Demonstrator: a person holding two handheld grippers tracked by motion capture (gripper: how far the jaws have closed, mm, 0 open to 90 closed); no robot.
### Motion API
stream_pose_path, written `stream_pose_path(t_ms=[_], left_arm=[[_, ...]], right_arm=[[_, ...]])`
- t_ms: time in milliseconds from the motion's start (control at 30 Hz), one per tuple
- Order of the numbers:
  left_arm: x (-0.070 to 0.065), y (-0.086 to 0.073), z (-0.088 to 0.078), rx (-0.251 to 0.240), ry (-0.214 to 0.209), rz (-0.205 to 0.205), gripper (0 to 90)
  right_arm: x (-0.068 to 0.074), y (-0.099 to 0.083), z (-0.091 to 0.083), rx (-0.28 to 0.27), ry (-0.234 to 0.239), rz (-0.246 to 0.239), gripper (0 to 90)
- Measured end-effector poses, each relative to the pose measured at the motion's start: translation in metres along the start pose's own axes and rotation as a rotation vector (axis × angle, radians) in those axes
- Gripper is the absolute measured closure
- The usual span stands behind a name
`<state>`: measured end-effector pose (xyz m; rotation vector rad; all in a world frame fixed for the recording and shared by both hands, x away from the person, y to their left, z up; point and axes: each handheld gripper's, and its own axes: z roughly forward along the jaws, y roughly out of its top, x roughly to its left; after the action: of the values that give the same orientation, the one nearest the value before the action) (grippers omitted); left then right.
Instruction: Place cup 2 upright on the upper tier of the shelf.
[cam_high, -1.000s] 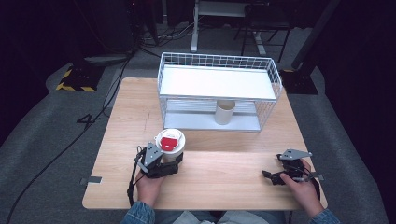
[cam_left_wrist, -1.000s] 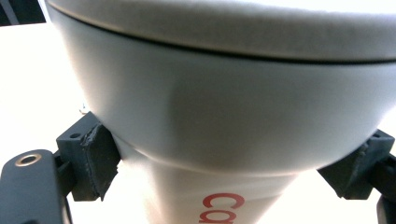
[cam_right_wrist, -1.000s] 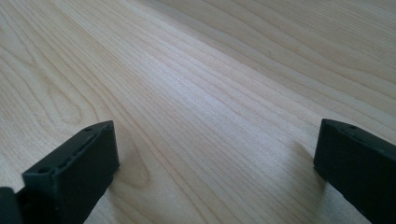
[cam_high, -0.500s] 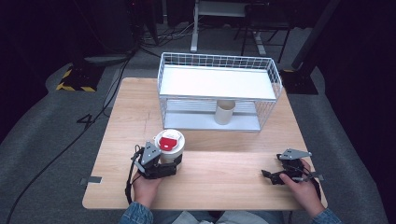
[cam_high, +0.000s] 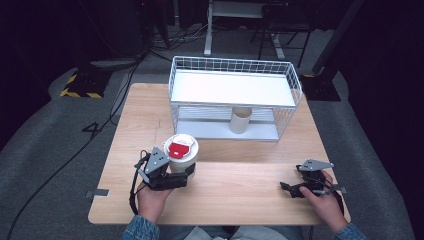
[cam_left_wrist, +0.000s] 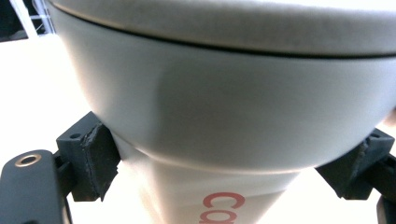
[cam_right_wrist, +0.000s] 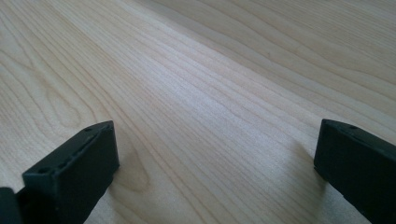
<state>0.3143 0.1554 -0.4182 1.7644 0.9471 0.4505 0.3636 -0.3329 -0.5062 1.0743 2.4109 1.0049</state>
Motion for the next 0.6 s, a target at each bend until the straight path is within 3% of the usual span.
stream_pose_path(t_ms=[133,600], left_arm=[[0.000,0.011,-0.005,-0.002,-0.015,0.018,13.2],[0.003,0.045,-0.017,-0.013,-0.044,0.011,13.2]], right_arm=[[0.000,0.000,0.000,0.000,0.000,0.000,0.1],[0.000,0.000,0.000,-0.001,0.000,-0.001,0.1]])
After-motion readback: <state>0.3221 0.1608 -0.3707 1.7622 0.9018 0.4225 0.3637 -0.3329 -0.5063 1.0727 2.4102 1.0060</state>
